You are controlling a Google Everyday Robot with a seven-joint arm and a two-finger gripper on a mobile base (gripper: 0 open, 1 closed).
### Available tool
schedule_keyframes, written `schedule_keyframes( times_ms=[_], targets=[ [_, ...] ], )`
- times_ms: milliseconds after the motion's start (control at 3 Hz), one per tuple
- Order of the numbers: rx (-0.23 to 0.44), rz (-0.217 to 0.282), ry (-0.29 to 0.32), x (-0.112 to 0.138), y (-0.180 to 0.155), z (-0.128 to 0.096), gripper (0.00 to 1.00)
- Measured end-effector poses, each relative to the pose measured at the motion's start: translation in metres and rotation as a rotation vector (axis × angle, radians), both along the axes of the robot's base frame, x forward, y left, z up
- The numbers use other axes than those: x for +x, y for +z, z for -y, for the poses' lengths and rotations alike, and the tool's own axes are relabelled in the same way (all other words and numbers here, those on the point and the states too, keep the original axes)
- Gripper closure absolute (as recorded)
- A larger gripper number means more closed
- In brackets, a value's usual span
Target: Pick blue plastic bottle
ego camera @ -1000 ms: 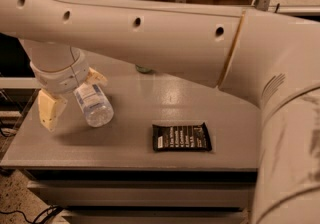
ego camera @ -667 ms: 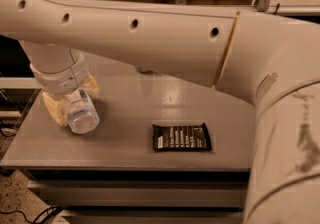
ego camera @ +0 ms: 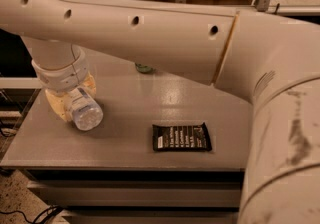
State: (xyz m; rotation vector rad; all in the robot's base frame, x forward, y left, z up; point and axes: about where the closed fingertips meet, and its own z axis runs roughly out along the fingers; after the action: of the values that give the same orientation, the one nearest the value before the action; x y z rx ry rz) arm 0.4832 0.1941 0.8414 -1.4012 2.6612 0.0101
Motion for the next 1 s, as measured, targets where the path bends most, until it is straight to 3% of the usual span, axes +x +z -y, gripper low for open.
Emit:
schedule_keyframes(
  times_ms=[333,1000],
  targets=[
    [0.004,0.011,0.017,0.004,0.008,0.000,1.00],
    [0.024,0.090,0.063,0.012,0.050,0.006,1.00]
  ],
)
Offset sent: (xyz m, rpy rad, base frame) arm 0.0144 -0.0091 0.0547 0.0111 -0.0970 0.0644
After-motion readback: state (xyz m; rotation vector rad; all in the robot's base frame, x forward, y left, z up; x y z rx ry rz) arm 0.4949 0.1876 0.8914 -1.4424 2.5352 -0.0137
